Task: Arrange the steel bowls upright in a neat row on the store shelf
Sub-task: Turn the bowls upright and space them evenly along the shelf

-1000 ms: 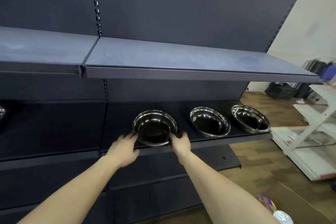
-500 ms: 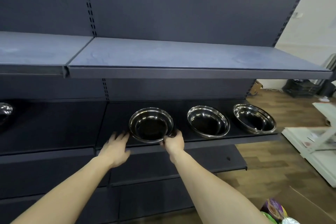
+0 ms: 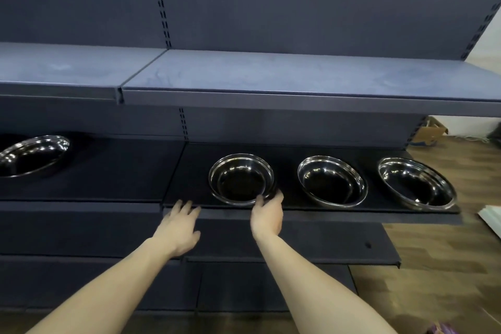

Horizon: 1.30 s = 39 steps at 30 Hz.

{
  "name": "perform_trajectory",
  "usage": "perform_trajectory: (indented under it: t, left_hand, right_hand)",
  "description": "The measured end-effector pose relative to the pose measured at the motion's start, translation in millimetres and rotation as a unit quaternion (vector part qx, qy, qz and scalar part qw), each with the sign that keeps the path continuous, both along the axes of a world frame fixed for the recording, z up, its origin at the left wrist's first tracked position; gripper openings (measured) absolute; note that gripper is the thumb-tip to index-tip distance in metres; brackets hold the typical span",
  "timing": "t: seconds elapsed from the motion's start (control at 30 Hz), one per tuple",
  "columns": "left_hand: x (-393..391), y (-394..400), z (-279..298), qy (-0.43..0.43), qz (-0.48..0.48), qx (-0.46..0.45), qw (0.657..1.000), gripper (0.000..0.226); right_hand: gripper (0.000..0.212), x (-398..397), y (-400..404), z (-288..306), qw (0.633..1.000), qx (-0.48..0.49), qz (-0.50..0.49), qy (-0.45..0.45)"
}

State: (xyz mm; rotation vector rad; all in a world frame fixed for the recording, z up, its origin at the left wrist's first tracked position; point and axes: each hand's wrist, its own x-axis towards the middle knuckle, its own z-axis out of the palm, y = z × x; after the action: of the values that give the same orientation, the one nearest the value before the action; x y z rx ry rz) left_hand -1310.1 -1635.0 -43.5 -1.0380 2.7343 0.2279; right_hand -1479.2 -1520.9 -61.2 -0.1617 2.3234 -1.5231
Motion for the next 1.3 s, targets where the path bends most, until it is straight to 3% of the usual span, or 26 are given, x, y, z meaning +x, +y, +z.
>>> perform_trajectory:
  t: [0.1,0.27,0.33,0.4,0.47,0.53,1.0,1.3]
  left_hand:
    - [1,-8,5,0.002,0.0,-0.014,1.0,0.068]
    - [10,-19,10,-0.001,0.002,-0.052,0.999,0.067]
    - [21,-25,10,-0.007,-0.004,-0.079,0.997,0.067]
    - [38,-37,10,-0.006,-0.002,-0.098,0.995,0.067]
    - [60,-54,10,-0.003,0.005,-0.112,0.994,0.066]
    - [87,-76,10,0.0,0.017,-0.121,0.993,0.066]
    - [298,-214,8,0.027,0.136,-0.067,0.988,0.067]
    - [366,-272,7,0.032,0.212,-0.045,0.976,0.069]
  right_hand:
    - [0.046,6,0,9,0.998,-0.01,0.0,0.054]
    - [0.036,29,-17,26,0.969,0.037,0.172,0.174]
    - [0.04,45,-34,28,0.928,0.093,0.269,0.239]
    - [0.047,63,-54,25,0.86,0.177,0.355,0.32]
    - [0.053,83,-74,21,0.789,0.258,0.395,0.395]
    - [0.057,105,-96,21,0.76,0.289,0.405,0.418]
    - [0.059,287,-257,14,0.772,0.262,0.476,0.33]
    - [0.069,347,-354,4,0.77,0.224,0.525,0.287]
